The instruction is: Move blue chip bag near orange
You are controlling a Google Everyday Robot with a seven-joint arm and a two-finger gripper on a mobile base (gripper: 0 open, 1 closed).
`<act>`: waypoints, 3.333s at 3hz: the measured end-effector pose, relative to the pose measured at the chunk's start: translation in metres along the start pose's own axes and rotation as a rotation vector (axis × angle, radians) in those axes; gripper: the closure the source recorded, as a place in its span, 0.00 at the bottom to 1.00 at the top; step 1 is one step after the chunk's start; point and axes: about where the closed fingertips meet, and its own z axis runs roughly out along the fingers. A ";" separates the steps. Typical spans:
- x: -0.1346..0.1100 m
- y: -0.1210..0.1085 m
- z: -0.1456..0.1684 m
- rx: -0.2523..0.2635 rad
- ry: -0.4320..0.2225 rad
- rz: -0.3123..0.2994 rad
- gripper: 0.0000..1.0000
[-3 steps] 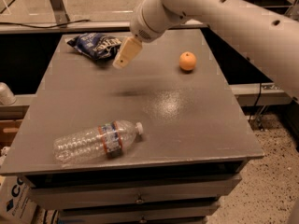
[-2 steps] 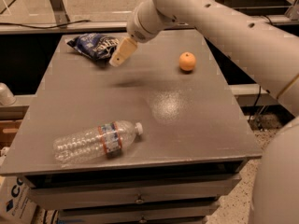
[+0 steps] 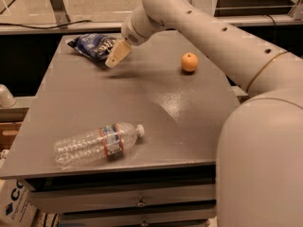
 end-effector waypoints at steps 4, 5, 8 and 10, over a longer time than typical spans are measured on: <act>-0.030 0.009 0.038 -0.045 -0.065 0.039 0.41; -0.027 0.010 0.033 -0.038 -0.066 0.049 0.65; -0.025 -0.006 0.000 0.039 -0.080 0.052 1.00; -0.018 -0.060 -0.056 0.195 -0.019 0.016 1.00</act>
Offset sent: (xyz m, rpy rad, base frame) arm 0.0165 0.0426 -0.0134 0.0682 0.0514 0.0066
